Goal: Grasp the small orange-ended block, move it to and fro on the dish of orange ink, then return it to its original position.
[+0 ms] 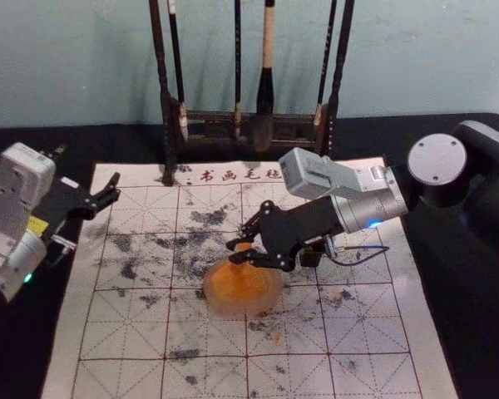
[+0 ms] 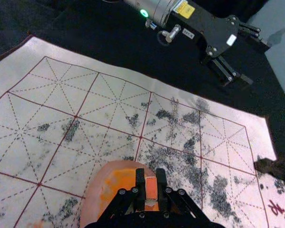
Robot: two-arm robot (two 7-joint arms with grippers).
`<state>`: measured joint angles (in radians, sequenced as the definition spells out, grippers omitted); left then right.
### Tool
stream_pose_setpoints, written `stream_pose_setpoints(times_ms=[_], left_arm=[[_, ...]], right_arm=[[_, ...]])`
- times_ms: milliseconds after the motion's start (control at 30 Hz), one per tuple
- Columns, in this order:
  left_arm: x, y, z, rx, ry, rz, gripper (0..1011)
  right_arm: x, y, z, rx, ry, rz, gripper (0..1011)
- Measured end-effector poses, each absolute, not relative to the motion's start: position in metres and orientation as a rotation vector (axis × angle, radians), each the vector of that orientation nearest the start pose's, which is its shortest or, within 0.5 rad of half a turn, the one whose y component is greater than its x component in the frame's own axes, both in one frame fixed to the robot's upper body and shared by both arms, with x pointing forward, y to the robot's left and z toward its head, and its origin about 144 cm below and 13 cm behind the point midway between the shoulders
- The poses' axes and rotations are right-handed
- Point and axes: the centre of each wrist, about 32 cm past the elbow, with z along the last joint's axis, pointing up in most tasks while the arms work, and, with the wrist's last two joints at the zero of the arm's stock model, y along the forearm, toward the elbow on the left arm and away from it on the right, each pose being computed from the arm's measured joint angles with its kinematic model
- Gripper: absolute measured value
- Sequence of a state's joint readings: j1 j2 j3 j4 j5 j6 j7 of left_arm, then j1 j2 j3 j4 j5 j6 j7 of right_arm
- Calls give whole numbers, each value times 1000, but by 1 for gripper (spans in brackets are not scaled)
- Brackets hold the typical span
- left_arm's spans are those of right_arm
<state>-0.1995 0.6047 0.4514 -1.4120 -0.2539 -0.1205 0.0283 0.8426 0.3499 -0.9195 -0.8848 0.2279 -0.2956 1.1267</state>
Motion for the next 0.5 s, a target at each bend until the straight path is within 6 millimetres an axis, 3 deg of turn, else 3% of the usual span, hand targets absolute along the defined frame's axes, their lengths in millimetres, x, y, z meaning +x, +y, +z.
stream_pose_setpoints(times_ms=[500], left_arm=[[489, 310, 1140, 304, -285, 1248, 1001]], right_arm=[[626, -224, 1201, -518, -330, 56, 133]])
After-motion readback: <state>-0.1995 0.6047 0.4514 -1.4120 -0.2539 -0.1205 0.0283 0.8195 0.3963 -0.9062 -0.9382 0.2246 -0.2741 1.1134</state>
